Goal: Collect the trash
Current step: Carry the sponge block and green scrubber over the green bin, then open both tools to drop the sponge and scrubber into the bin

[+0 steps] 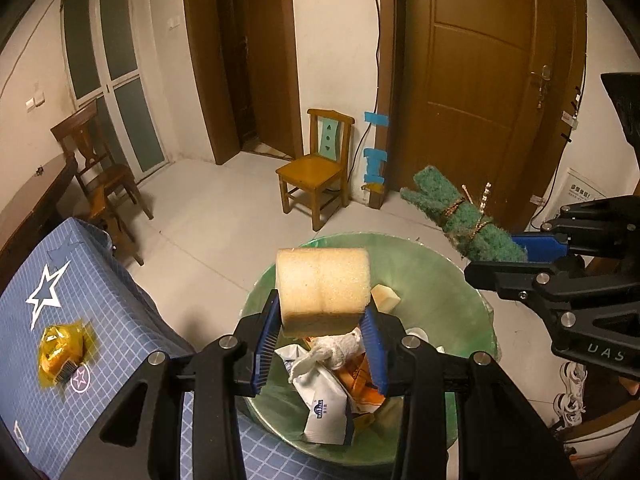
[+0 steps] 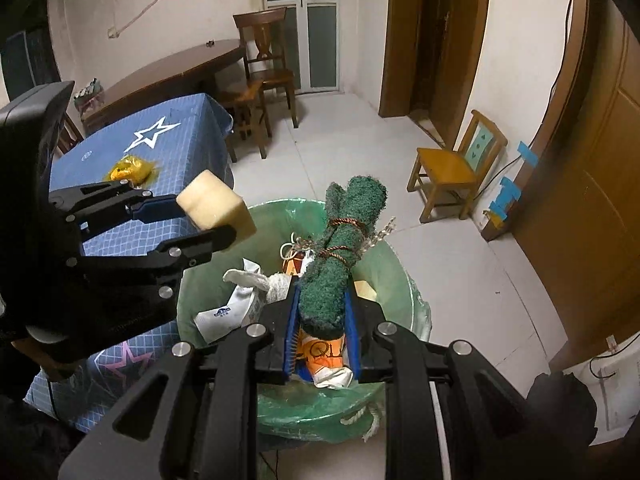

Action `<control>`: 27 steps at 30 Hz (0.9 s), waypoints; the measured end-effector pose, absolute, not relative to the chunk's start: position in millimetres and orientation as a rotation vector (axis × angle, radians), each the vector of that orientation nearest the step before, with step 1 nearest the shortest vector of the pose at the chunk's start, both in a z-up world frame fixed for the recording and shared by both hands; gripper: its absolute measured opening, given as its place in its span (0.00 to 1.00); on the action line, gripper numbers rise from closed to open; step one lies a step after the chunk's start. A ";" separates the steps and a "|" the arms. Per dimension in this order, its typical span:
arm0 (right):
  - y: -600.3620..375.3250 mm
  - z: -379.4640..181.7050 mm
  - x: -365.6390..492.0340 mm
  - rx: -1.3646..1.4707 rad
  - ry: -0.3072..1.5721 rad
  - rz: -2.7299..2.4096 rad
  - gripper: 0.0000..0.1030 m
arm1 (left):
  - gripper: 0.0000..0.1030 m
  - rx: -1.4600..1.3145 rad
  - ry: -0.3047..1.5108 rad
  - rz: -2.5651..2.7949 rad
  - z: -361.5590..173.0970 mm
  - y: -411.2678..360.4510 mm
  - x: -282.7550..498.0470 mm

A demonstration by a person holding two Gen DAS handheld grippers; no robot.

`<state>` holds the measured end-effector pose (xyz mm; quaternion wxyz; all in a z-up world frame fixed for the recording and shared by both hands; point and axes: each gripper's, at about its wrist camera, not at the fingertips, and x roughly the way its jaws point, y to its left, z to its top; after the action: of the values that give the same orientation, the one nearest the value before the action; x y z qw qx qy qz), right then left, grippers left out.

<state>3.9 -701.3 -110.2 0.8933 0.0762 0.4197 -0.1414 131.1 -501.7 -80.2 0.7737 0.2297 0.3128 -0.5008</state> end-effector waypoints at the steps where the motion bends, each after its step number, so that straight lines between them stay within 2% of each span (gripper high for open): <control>1: -700.3 -111.0 5.1 0.156 0.874 -0.290 0.18 | 0.39 0.499 0.679 -1.083 -82.1 -501.7 133.1; 13: -702.7 -115.0 14.2 0.142 0.890 -0.279 0.18 | 0.39 0.476 0.709 -1.089 -84.9 -493.5 146.0; 16: -704.2 -116.3 15.9 0.146 0.900 -0.262 0.24 | 0.40 0.471 0.714 -1.091 -85.1 -493.3 147.1; 17: -704.5 -116.7 16.6 0.150 0.898 -0.263 0.31 | 0.45 0.473 0.723 -1.088 -87.1 -493.2 149.2; 18: -706.7 -117.2 15.4 0.154 0.893 -0.274 0.33 | 0.51 0.476 0.733 -1.089 -87.9 -493.3 148.6; 19: -709.2 -117.9 13.8 0.161 0.891 -0.279 0.33 | 0.62 0.477 0.739 -1.093 -87.8 -492.6 147.8; 27: -708.1 -121.4 2.0 0.183 0.878 -0.288 0.33 | 0.64 0.473 0.734 -1.103 -92.7 -478.7 146.8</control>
<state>2.0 -708.1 -121.4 0.8912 0.0880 0.4229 -0.1388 146.8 -478.7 -92.7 0.7626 0.2174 0.3377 -0.5071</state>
